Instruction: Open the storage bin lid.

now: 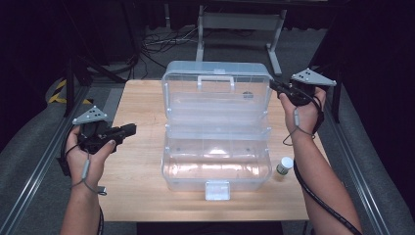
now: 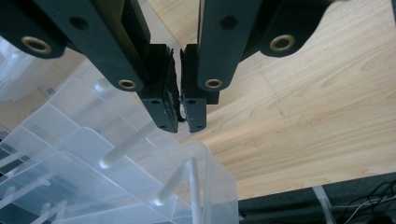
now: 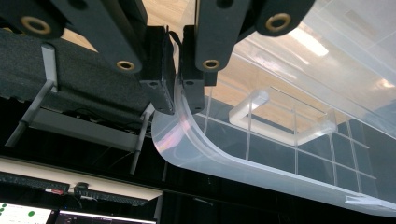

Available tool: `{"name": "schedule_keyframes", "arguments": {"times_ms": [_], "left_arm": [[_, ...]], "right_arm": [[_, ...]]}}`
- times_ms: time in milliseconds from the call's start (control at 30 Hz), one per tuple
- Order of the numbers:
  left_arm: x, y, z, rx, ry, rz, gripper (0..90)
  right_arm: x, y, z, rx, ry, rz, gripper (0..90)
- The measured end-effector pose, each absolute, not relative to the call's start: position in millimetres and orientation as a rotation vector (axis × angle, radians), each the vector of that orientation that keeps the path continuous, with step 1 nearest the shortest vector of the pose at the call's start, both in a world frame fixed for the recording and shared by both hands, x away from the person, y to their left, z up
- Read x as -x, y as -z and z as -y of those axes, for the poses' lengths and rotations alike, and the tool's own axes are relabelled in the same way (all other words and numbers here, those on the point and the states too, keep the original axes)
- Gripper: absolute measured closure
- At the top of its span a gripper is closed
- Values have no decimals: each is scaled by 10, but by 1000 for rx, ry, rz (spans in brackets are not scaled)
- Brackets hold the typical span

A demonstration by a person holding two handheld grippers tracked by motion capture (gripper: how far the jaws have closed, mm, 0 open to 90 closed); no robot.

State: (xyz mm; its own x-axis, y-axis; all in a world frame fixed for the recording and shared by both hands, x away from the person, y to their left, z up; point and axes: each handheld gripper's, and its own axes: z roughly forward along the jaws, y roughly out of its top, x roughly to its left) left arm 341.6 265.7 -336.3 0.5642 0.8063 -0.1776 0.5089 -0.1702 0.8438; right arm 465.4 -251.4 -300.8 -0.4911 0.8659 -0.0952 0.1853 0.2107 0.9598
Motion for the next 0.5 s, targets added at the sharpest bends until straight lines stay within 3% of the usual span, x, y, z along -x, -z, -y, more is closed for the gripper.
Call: {"name": "schedule_keyframes", "arguments": {"times_ms": [500], "left_arm": [[-3394,3447,-2706,-1846,-363,-1109,844]], "right_arm": [[-4899,2985,2530,-1043,-1325,-1885,853]]}}
